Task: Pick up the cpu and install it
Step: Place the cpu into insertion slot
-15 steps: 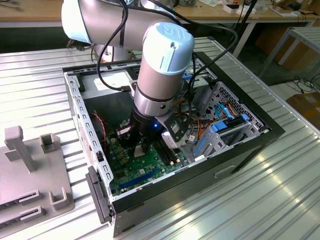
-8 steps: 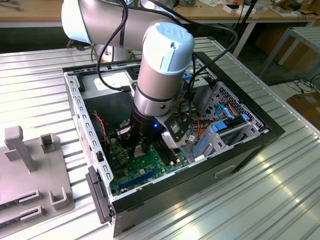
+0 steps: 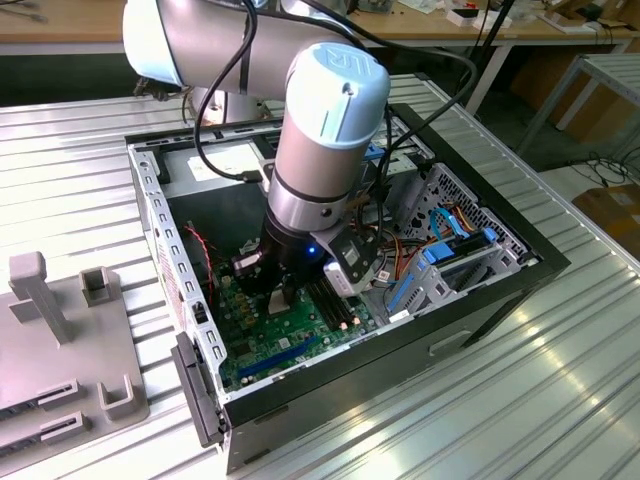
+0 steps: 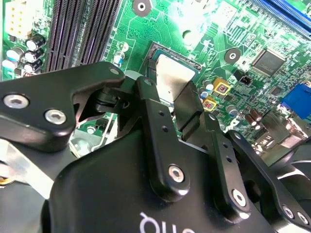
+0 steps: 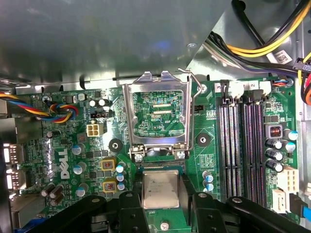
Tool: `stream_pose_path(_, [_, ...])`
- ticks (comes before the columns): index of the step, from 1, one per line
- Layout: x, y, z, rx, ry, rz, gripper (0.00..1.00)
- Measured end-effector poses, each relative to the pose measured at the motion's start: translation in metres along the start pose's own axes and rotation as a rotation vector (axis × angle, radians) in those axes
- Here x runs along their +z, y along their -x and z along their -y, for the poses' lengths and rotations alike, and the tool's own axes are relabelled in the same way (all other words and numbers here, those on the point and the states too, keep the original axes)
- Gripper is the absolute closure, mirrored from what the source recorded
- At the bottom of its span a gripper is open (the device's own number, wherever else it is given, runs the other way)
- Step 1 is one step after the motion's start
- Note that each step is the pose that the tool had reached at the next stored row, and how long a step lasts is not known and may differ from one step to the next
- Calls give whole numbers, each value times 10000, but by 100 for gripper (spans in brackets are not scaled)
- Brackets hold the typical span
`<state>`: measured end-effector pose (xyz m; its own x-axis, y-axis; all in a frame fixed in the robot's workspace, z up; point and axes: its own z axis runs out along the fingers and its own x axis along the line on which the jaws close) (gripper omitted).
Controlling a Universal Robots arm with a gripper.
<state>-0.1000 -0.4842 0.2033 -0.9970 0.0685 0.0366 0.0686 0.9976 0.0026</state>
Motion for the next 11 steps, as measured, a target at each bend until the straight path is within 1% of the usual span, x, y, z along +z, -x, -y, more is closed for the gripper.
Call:
stream_pose_path(4, [-2,0,0,0,1,0,59])
stream_pose_path(5, [-4,-2,1,2,-1,-9,59])
stream_pose_path(7, [-3,-1,1,1,-1,-2,62])
stream_pose_path(11, [-1,0,0,0,2,-2,62])
